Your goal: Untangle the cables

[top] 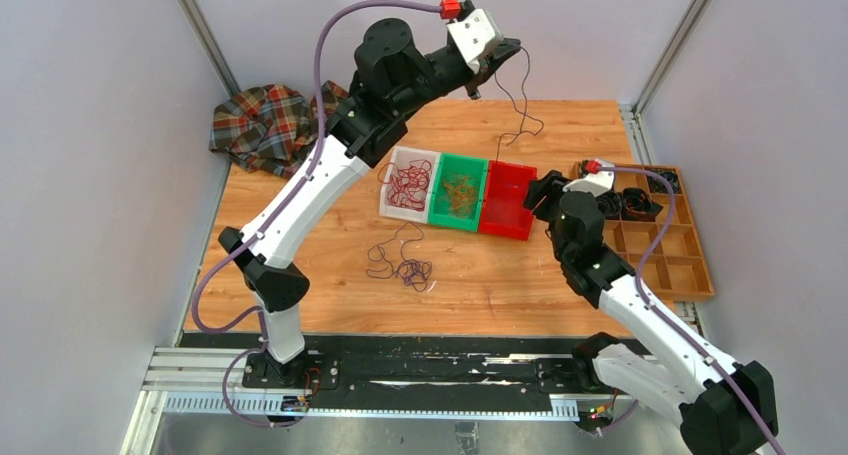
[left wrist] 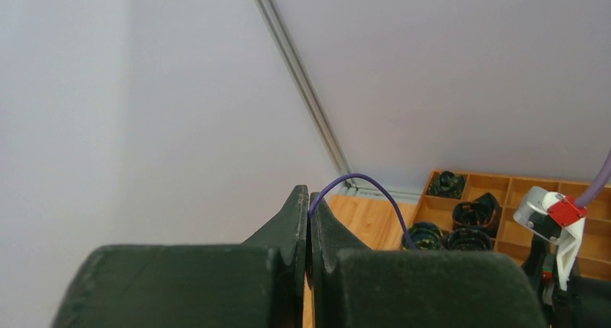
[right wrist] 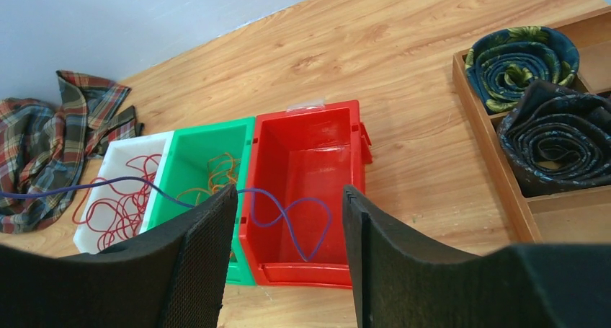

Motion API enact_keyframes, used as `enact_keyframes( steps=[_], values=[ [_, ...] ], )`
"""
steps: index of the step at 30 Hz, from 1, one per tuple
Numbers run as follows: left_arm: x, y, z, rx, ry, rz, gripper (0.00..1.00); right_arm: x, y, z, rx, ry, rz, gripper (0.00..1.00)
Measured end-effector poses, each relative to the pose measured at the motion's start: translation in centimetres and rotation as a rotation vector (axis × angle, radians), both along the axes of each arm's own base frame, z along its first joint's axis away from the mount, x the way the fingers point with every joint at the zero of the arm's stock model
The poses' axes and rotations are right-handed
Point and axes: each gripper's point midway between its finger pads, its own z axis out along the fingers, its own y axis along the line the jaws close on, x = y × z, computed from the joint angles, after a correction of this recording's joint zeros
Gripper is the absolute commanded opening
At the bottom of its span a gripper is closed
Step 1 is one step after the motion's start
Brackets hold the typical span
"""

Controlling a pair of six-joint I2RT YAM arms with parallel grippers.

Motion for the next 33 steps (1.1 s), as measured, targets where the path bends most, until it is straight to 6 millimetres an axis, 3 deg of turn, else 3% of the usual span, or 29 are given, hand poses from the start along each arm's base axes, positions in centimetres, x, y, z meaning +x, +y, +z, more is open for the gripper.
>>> enact_keyframes(
  steps=[4,18,27,30,33],
  values=[
    [0.8,-0.7,0.1,-0.018,-0.024,0.006,0.00,0.4,-0.7,-0.2,0.017,0.007,-0.020,0.55],
    [6.0,-4.3,-6.6,0.061,-0.019,0.078,0.00,0.9,-2.1,-2.3,0.063,0.056,-0.041,0.54],
    [7.3,-4.7,-8.3,0.084,-0.029,0.115,0.00,0.6,-2.6,-3.8,0.088,0.085,-0.047,0.54],
    [7.4,-4.6,-10.7,0.127,-0.002,0.122,0.00,0.4,-2.8,-3.7,0.098,0.087,-0.054,0.54],
    [7.5,-4.9,-14.3,0.191,0.040,0.125,0.00,0.2,-3.6,-3.8,0.109,0.094,-0.077,0.54]
  ],
)
